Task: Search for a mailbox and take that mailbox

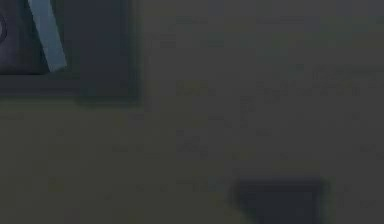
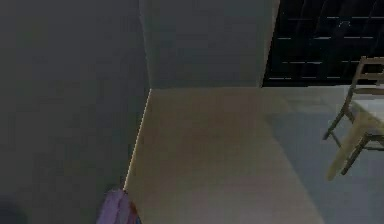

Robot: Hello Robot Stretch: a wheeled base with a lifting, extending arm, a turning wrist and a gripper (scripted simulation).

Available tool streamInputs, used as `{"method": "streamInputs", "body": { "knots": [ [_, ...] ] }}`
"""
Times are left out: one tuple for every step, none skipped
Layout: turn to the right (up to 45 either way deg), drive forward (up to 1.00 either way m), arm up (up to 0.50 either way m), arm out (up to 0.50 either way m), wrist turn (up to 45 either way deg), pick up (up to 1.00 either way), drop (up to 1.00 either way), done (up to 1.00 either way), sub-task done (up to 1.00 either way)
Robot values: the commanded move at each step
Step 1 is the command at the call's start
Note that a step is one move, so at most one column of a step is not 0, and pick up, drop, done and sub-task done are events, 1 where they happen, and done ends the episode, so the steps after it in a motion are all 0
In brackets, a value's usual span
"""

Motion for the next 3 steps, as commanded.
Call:
{"method": "streamInputs", "body": {
  "knots": [
    [-27.0,0.0,0.0,0.0,0.0,0.0,0.0,0.0,0.0],
    [0.0,0.0,0.1,0.0,0.0,0.0,0.0,0.0,0.0],
    [0.0,0.0,0.0,0.22,0.0,0.0,0.0,0.0,0.0]
  ]
}}
